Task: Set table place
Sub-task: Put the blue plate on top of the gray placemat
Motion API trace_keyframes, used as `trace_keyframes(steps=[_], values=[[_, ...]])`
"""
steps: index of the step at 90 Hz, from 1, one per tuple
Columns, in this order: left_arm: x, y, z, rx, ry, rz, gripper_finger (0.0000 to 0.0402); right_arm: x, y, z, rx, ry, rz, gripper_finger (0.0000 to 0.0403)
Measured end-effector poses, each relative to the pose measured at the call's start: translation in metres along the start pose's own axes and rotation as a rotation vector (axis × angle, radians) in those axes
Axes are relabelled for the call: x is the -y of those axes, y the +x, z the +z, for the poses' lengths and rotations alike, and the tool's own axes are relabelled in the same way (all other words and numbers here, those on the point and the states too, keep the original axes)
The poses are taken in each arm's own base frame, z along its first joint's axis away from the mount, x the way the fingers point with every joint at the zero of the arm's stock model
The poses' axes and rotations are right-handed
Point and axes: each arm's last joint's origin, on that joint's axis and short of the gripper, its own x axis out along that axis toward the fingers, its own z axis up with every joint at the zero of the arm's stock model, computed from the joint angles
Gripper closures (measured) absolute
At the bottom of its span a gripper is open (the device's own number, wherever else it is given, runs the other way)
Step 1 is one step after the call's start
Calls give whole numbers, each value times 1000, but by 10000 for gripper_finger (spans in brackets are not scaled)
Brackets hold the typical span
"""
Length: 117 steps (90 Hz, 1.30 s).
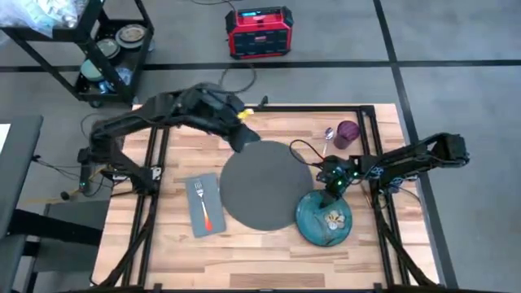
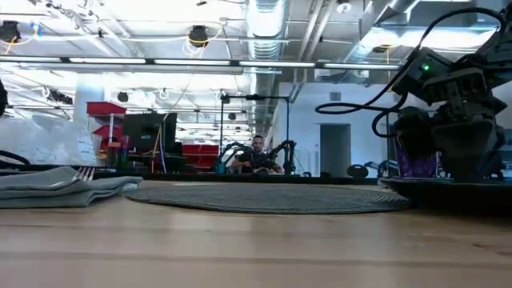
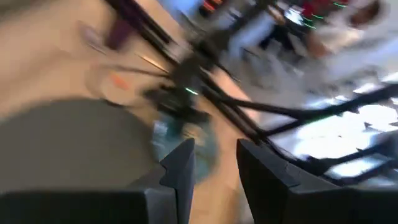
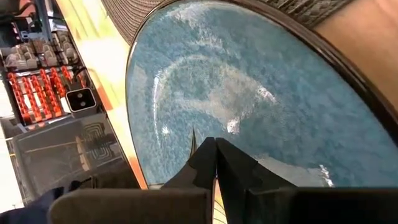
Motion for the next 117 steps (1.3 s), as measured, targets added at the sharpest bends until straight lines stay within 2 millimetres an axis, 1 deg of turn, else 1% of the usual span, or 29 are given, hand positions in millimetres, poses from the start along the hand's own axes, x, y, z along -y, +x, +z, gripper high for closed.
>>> trace_keyframes(steps=[9,17,22,28,32,37,41,48,54,60,65,73,82,89,98,109,117], values=[[-10,-6,-6,-49,7,101,301,0,0,0,-2,-7,4,403],[-22,-8,-13,-115,14,237,301,0,0,0,-5,-11,6,403],[-29,-2,-16,-176,4,300,301,0,0,0,-6,-16,7,403],[-36,6,-15,-214,3,322,301,0,0,0,-7,-21,9,403],[-39,16,-16,-226,10,284,302,0,0,0,-7,-25,9,403],[-45,33,-17,-226,9,156,306,-1,0,0,-7,-36,10,403],[-53,47,-22,-233,-4,79,310,-1,0,0,-5,-38,11,403],[-75,77,-45,-309,-92,42,318,-1,0,0,-4,-40,12,403],[-96,103,-70,-357,-180,52,327,-1,0,0,-4,-41,13,403],[-105,124,-88,-320,-243,-31,335,-1,0,0,-4,-41,13,403],[-107,137,-97,-233,-277,-144,340,-1,0,0,-4,-41,13,403],[-110,155,-115,-111,-343,-279,346,-1,0,0,-4,-41,13,403],[-116,175,-139,-58,-458,-277,348,-1,0,0,-4,-41,13,403],[-115,191,-157,-79,-513,-239,348,-1,0,1,-2,-41,15,403],[-105,211,-171,-108,-520,-274,348,-2,0,1,1,-42,18,403],[-83,233,-176,-117,-503,-344,348,-2,0,1,6,-41,17,403],[-74,251,-183,-152,-498,-341,348,-2,0,1,8,-41,16,403]])
